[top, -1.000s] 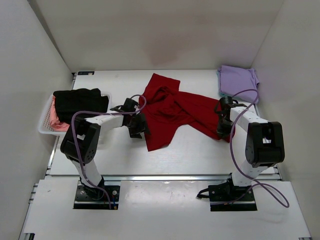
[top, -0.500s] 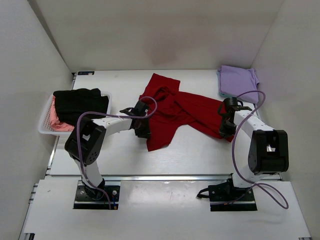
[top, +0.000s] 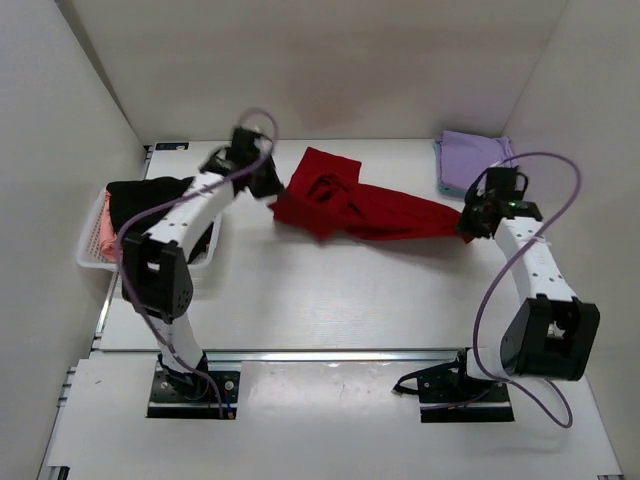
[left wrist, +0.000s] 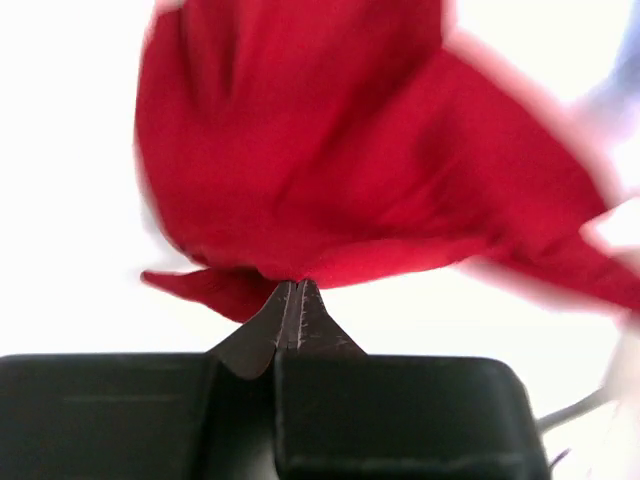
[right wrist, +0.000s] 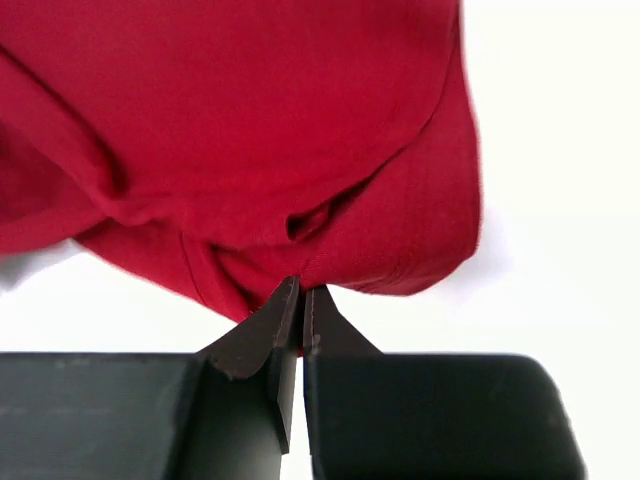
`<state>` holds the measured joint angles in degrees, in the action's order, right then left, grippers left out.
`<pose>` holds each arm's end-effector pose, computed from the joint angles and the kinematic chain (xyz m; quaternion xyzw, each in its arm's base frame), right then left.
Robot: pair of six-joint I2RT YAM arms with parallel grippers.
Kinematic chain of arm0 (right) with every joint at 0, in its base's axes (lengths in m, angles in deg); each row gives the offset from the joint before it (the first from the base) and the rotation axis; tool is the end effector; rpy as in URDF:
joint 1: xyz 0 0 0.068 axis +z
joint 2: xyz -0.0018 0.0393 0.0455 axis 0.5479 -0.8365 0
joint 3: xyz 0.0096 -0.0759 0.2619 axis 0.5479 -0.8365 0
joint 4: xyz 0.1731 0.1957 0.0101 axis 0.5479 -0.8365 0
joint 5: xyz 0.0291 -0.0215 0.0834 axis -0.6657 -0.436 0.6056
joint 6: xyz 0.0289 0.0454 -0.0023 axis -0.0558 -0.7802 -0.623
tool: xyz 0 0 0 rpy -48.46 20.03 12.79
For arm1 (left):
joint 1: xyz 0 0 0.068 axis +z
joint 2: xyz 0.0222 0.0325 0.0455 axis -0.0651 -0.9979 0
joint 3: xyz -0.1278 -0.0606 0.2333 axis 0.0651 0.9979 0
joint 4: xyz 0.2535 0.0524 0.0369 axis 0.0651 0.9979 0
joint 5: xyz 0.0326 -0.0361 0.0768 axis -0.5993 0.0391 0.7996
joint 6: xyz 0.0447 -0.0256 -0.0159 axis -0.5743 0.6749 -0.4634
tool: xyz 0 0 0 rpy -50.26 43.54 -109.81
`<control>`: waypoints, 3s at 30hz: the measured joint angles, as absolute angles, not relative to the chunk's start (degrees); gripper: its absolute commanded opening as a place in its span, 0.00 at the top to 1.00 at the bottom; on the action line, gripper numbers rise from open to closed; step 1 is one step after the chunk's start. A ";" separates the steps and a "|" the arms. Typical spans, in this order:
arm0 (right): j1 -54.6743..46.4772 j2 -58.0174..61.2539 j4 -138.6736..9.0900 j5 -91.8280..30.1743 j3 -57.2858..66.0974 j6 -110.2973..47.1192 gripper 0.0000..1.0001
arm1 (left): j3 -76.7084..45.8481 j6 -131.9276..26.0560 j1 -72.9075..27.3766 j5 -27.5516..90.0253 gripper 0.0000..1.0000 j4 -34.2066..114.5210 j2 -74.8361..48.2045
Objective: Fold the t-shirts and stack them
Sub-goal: Flatten out the tshirt
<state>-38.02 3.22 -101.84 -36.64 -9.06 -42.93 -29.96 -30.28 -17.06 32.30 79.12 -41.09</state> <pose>0.2856 -0.0228 0.2679 0.1850 0.9354 0.0501 0.2972 0.3700 -0.1453 0.2709 -0.0913 0.9432 -0.1979 0.2508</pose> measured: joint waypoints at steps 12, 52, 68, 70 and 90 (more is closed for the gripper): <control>-36.86 18.84 -105.52 -38.72 5.48 -42.80 1.00 | -44.10 -26.89 -11.58 35.16 1.00 76.81 -12.87; -34.15 -0.89 -100.64 -28.16 31.82 -39.23 1.00 | -55.57 -29.36 -4.60 29.72 1.00 73.33 -21.35; -37.08 18.91 -104.42 -25.30 -23.55 -41.66 1.00 | 21.21 -18.06 -8.82 23.25 1.00 74.10 15.68; -37.17 20.16 -106.52 -25.30 -25.27 -42.60 1.00 | 22.61 -17.05 -8.87 22.66 1.00 75.30 19.11; -36.65 3.83 -116.73 -30.06 -18.67 -43.98 1.00 | 16.18 -16.53 -5.72 22.44 1.00 75.73 6.50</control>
